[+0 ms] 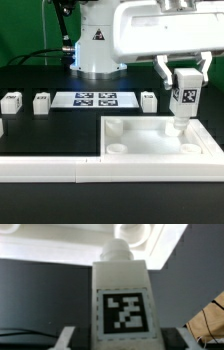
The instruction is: Assemble square table
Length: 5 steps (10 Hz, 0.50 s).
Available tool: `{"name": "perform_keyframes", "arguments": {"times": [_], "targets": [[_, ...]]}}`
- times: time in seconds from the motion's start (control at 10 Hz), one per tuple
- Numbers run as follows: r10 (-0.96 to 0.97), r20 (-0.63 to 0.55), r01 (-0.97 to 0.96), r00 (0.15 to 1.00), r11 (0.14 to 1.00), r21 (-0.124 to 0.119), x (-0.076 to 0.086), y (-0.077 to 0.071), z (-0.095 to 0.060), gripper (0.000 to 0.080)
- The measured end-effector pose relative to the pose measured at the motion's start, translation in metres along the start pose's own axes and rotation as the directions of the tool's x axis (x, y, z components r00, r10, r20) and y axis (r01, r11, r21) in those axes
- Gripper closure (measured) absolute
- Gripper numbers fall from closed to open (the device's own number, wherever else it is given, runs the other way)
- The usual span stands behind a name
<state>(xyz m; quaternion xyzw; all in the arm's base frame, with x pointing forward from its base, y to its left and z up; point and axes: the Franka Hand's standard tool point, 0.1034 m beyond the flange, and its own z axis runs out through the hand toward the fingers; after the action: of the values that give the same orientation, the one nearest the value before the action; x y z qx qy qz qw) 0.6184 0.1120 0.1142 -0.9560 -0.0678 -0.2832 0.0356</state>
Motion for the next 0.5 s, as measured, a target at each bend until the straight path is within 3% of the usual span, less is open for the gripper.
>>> {"name": "perform_keyframes", "arguments": {"times": [0.2, 0.5], "targets": [[-0.008, 0.006, 0.007, 1.0, 1.0, 0.006, -0.002, -0.007, 0.008, 0.0508], [-0.011, 0.011, 0.011, 1.0, 1.0, 0.005, -0.004, -0.005, 0.016, 0.0508]]}}
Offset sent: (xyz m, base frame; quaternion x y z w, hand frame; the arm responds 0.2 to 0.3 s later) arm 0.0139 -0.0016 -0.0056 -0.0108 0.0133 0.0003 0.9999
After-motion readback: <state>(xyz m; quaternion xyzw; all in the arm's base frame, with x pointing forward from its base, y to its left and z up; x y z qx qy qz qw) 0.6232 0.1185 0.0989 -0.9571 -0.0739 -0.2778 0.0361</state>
